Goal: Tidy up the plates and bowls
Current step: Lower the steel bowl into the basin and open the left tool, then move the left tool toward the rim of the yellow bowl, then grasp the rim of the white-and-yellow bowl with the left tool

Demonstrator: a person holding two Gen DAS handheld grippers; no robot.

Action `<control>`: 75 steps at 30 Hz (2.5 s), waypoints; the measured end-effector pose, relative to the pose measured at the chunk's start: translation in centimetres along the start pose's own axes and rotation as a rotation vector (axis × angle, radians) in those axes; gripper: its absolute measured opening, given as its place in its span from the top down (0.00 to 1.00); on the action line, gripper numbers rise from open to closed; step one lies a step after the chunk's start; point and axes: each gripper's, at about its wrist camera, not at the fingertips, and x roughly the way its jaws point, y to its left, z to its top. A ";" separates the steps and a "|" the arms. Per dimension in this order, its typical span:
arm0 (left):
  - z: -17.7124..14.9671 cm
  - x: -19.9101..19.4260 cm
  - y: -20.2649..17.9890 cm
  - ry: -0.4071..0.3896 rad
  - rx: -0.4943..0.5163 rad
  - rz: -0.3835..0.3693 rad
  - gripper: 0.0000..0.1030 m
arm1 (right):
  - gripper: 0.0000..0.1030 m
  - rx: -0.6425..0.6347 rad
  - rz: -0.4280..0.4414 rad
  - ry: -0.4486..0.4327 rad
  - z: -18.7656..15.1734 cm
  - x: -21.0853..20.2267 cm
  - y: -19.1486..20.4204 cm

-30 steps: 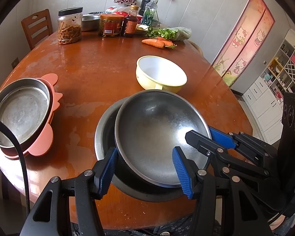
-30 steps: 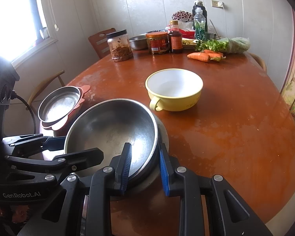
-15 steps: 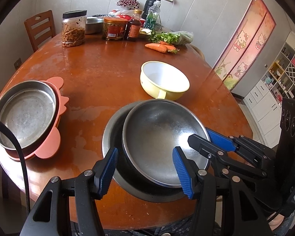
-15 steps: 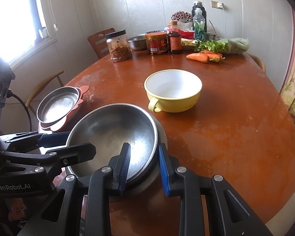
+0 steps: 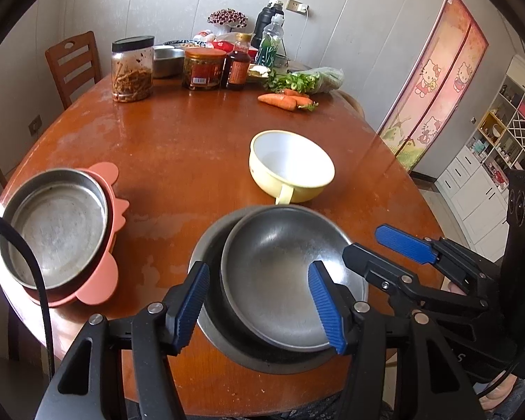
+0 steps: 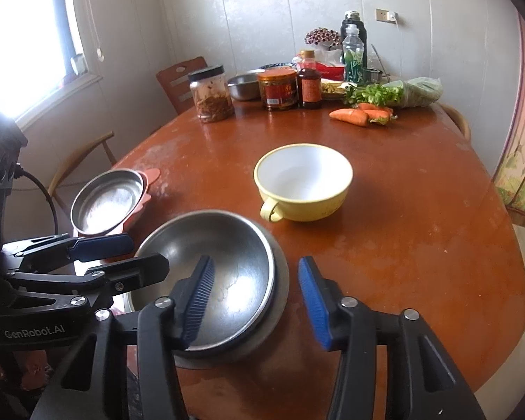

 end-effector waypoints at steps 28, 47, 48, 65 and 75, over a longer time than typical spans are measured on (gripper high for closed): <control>5.8 3.0 -0.9 -0.015 0.054 0.052 0.37 | 0.23 0.129 -0.085 -0.071 3.0 1.2 -4.0; 10.1 8.3 -0.1 0.049 0.055 0.095 0.34 | 0.21 0.251 -0.070 -0.054 4.2 4.2 -7.4; 10.2 8.7 0.0 0.053 0.058 0.093 0.34 | 0.21 0.256 -0.068 -0.047 4.2 4.4 -7.6; 11.5 12.5 -0.4 0.142 0.096 0.053 0.34 | 0.21 0.264 -0.063 0.032 4.7 7.3 -8.1; 11.8 14.2 -0.7 0.185 0.089 -0.012 0.34 | 0.21 0.234 -0.031 0.010 4.7 7.5 -7.4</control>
